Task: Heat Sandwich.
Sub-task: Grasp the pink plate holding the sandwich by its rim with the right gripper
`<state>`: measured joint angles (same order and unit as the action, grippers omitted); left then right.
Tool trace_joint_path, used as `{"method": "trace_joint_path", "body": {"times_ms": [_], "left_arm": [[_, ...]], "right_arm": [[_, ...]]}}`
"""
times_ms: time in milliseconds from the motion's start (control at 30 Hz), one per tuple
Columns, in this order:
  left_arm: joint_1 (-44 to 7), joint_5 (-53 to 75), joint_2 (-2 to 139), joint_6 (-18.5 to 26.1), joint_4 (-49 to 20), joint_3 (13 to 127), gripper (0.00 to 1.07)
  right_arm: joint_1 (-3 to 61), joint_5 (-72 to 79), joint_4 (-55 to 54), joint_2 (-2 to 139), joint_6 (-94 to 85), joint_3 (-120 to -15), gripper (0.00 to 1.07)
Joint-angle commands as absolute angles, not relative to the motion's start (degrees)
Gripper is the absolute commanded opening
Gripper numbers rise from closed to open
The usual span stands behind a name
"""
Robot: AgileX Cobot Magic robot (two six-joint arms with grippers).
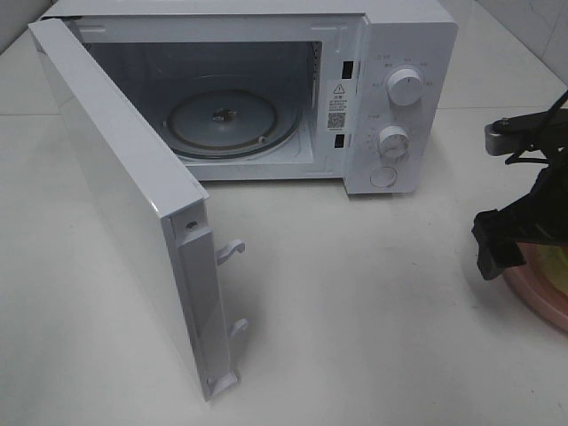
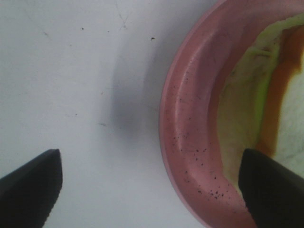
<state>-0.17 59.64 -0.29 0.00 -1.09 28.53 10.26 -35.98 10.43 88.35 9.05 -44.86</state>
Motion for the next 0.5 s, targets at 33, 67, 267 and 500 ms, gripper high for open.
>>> {"method": "trace_joint_path", "body": {"times_ms": [33,67,267,500], "left_arm": [[-0.11,59.3,-1.49,-0.34,-1.09,28.42,1.0],[-0.11,59.3,-1.49,-0.34,-1.09,28.42,1.0],[-0.11,59.3,-1.49,-0.34,-1.09,28.42,1.0],[-0.11,59.3,-1.49,-0.34,-1.09,28.42,1.0]], "right_arm": [[9.91,-36.55,13.98,91.96,11.57,-46.98,0.95],[9.91,-36.5,14.67,93.05,12.2,-47.5,0.95],[9.91,-35.41,15.87,96.83,13.46,-48.93,0.94],[9.91,-31.86,16.84,102.33,14.44,-48.93,0.93]]}}
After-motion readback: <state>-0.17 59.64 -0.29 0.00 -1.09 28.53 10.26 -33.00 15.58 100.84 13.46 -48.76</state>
